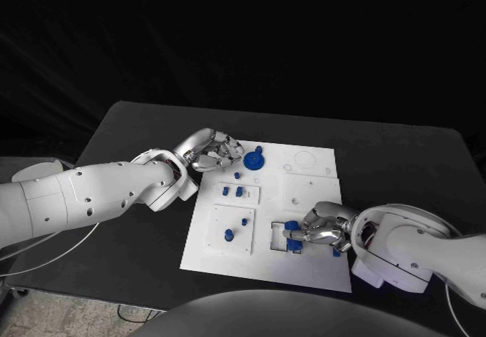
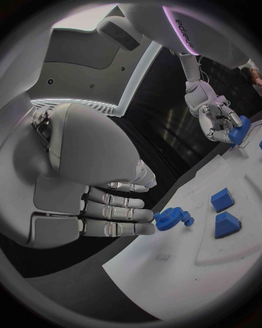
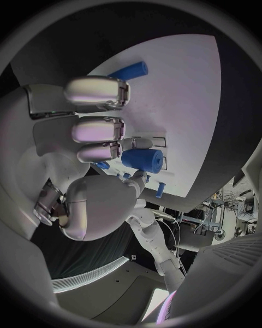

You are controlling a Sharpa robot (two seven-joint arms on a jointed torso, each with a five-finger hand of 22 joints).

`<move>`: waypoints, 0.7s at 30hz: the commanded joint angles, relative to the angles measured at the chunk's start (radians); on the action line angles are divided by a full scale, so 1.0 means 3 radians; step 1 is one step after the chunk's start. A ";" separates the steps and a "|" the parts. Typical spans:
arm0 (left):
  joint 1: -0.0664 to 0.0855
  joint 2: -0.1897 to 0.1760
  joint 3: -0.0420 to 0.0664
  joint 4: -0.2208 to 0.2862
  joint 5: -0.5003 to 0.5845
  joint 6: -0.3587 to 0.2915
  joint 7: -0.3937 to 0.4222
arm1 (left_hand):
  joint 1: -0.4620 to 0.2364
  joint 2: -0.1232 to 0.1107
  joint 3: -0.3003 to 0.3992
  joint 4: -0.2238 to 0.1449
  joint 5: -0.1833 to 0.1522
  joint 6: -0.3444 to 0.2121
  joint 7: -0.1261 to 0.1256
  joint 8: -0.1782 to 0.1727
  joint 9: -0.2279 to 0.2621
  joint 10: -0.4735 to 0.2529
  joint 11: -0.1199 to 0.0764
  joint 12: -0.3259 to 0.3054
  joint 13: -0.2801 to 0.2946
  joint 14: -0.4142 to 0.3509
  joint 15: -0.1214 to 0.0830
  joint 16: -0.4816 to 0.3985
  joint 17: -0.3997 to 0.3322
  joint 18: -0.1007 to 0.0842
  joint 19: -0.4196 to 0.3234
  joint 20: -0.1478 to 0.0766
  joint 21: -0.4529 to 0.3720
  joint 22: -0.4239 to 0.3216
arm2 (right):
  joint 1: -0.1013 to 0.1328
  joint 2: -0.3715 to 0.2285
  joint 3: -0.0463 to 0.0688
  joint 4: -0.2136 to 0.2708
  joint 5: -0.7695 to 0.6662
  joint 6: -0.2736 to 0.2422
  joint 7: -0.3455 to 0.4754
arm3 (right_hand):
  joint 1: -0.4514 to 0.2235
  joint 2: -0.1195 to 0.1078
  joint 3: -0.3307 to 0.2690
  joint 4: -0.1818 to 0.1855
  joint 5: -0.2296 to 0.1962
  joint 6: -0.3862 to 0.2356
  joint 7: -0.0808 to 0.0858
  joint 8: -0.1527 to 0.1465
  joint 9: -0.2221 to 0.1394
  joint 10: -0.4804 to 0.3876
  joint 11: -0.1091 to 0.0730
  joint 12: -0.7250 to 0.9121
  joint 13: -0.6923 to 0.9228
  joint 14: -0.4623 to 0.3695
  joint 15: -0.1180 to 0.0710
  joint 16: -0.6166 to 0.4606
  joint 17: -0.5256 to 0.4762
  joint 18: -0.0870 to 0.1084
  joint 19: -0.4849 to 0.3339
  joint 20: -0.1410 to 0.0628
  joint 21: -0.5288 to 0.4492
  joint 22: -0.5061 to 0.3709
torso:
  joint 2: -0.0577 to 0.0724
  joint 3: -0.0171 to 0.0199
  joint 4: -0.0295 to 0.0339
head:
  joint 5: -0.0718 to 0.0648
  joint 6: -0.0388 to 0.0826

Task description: Assemble the parts on the task board

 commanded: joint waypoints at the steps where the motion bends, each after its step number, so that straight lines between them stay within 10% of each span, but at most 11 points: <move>1: -0.0002 0.0003 0.0002 0.0003 0.0013 0.0045 0.0010 | 0.0032 0.0001 0.0022 -0.0004 0.0014 -0.0020 0.0007 0.0022 0.0003 0.0002 0.0021 0.0017 -0.0003 0.0020 -0.0001 0.0021 -0.0004 0.0042 0.0017 0.0006 0.0020 0.0004 | -0.0021 0.0036 0.0000 -0.0016 0.0030 0.0055 -0.0005 | -0.0040 0.0006 0.0161 -0.0158 -0.0029 0.0018 0.0002 -0.0015 -0.0003 0.0349 0.0016 0.0013 0.0877 0.0208 0.0029 -0.0028 0.0069 -0.0010 0.0122 0.0023 -0.0028 0.0689 | 0.0000 0.0000 0.0001 | -0.0003 0.0000; 15: -0.0002 0.0005 0.0002 0.0002 0.0014 0.0053 0.0006 | 0.0032 0.0001 0.0022 -0.0004 0.0014 -0.0020 0.0007 0.0022 0.0003 0.0002 0.0021 0.0017 -0.0003 0.0020 -0.0001 0.0021 -0.0004 0.0042 0.0017 0.0006 0.0020 0.0004 | -0.0066 0.0124 0.0000 -0.0073 0.0019 0.0065 0.0003 | -0.0083 0.0042 0.0103 -0.0123 -0.0300 0.0000 0.0021 -0.0063 -0.0041 0.0349 0.0033 0.0013 0.0877 0.0200 0.0051 -0.0054 0.0025 -0.0005 0.0112 0.0045 -0.0057 0.0681 | 0.0000 0.0001 -0.0005 | 0.0007 0.0000; 21: -0.0002 0.0008 0.0002 0.0000 0.0014 0.0061 0.0001 | 0.0032 0.0002 0.0023 -0.0004 0.0024 -0.0024 0.0011 0.0024 0.0004 0.0004 0.0024 0.0018 -0.0010 0.0019 0.0003 0.0023 -0.0005 0.0040 0.0016 0.0008 0.0023 0.0012 | -0.0068 0.0139 0.0000 -0.0079 -0.0004 0.0095 0.0005 | -0.0185 0.0054 -0.0012 -0.0040 -0.0752 -0.0016 0.0030 -0.0087 -0.0059 0.0349 0.0041 0.0013 0.0877 0.0201 0.0062 -0.0061 0.0014 -0.0003 0.0111 0.0056 -0.0068 0.0679 | -0.0002 0.0000 -0.0002 | 0.0005 0.0000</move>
